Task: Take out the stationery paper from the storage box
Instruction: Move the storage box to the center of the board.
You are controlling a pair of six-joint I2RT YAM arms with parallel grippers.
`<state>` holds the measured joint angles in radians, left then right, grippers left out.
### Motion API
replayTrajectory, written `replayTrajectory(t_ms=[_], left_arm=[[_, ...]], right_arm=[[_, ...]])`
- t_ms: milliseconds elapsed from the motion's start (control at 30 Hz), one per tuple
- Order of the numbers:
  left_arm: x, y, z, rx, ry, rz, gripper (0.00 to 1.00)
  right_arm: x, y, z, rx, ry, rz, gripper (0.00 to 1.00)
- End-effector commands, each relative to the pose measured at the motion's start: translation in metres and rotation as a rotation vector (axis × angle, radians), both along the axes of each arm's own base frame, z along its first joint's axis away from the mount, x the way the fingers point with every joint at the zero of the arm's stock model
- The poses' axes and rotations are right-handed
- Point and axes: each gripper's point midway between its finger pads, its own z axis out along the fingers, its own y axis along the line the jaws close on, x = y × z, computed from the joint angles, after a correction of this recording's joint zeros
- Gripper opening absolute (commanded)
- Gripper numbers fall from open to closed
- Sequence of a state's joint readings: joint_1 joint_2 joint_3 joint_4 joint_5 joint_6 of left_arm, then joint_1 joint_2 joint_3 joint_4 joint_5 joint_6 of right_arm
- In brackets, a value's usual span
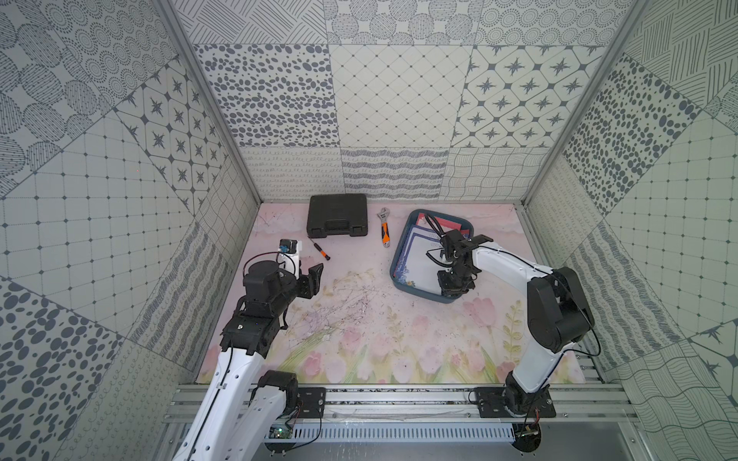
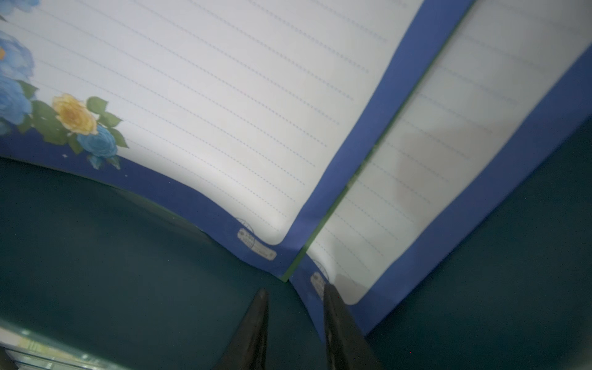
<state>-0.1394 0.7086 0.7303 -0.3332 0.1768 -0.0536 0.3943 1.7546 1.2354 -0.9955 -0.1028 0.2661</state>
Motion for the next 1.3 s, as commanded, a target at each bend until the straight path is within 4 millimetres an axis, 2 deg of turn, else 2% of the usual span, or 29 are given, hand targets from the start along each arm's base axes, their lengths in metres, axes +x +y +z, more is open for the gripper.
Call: replayTrajectory(t_ms=[0, 167, 367, 500, 567, 733, 900, 1000, 1100, 1200, 1267], left_arm=[[-0.002, -0.004, 0.001, -0.036, 0.027, -0.011, 0.68], [0.001, -0.005, -0.001, -0.069, 0.051, 0.003, 0.68], [0.013, -0.01, -0.002, -0.155, 0.106, 0.03, 0.67], [0.022, -0.014, -0.009, -0.198, 0.157, 0.048, 0.65], [0.026, -0.019, -0.016, -0.219, 0.187, 0.055, 0.64], [0.034, -0.049, -0.042, -0.2, 0.278, 0.035, 0.64], [0.044, -0.094, -0.067, -0.174, 0.375, -0.023, 0.63], [0.048, -0.118, -0.072, -0.158, 0.401, -0.063, 0.62], [0.051, -0.136, -0.073, -0.146, 0.404, -0.099, 0.62], [0.054, -0.143, -0.075, -0.13, 0.41, -0.108, 0.62], [0.055, -0.144, -0.075, -0.123, 0.412, -0.107, 0.62]], right_arm=[[-0.02, -0.015, 0.003, -0.022, 0.031, -0.044, 0.32], [-0.044, -0.032, 0.002, -0.054, 0.051, -0.085, 0.34], [-0.073, -0.055, -0.002, -0.092, 0.081, -0.185, 0.37], [-0.072, -0.067, 0.012, -0.124, 0.035, -0.254, 0.4], [-0.075, -0.071, 0.013, -0.118, 0.035, -0.301, 0.43], [-0.082, -0.087, 0.013, -0.189, 0.05, -0.366, 0.46], [-0.087, -0.083, 0.011, -0.149, 0.072, -0.39, 0.44], [-0.099, -0.09, 0.01, -0.164, 0.089, -0.42, 0.44], [-0.101, -0.105, 0.021, -0.201, 0.035, -0.466, 0.43], [-0.096, -0.118, 0.034, -0.211, -0.032, -0.525, 0.44], [-0.091, -0.119, 0.036, -0.194, -0.054, -0.543, 0.45]])
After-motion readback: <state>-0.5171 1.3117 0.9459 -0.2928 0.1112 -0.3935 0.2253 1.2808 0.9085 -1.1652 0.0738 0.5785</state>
